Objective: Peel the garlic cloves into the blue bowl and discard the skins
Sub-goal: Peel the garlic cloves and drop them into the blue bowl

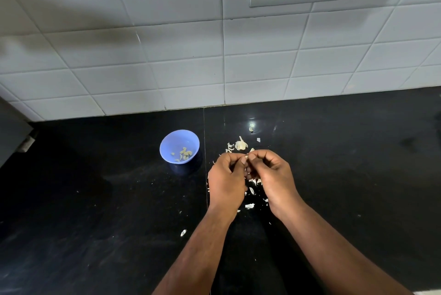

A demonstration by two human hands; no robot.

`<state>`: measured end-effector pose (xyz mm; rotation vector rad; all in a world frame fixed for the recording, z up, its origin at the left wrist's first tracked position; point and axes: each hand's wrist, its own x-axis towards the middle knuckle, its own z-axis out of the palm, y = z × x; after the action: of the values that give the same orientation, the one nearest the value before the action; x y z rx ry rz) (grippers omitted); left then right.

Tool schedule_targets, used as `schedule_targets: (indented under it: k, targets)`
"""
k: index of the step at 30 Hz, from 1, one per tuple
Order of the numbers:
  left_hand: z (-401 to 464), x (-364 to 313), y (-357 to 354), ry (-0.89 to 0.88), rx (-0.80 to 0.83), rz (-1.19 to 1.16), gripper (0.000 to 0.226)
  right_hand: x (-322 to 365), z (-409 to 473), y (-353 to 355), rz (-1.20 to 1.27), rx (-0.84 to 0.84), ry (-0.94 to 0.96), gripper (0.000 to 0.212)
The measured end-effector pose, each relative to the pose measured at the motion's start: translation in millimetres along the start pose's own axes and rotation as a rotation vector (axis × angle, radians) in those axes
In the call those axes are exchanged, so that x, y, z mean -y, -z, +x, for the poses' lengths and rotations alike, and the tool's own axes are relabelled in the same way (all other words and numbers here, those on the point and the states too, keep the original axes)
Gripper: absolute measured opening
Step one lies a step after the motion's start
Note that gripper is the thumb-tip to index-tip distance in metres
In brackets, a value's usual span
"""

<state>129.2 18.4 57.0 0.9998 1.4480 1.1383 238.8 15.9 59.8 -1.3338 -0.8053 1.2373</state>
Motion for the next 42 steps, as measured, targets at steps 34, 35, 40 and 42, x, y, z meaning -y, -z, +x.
schedule_targets:
  k: [34, 35, 40, 42]
  targets:
    - [8.4, 4.7, 10.2, 0.047, 0.012, -0.127, 0.015, 2.8, 8.9, 9.1, -0.410, 0.135, 0.072, 0.033]
    - [8.1, 4.6, 9.4, 0.030, 0.014, -0.111, 0.018, 3.7, 7.7, 8.3, -0.380, 0.155, 0.073, 0.027]
    - [4.9, 5.5, 6.4, -0.069, 0.017, -0.045, 0.028, 2.5, 3.6, 4.4, -0.212, 0.097, -0.030, 0.016]
    - [1.8, 4.8, 3.4, -0.109, 0.005, -0.050, 0.028, 2.3, 3.3, 1.8, -0.064, 0.090, -0.136, 0.022]
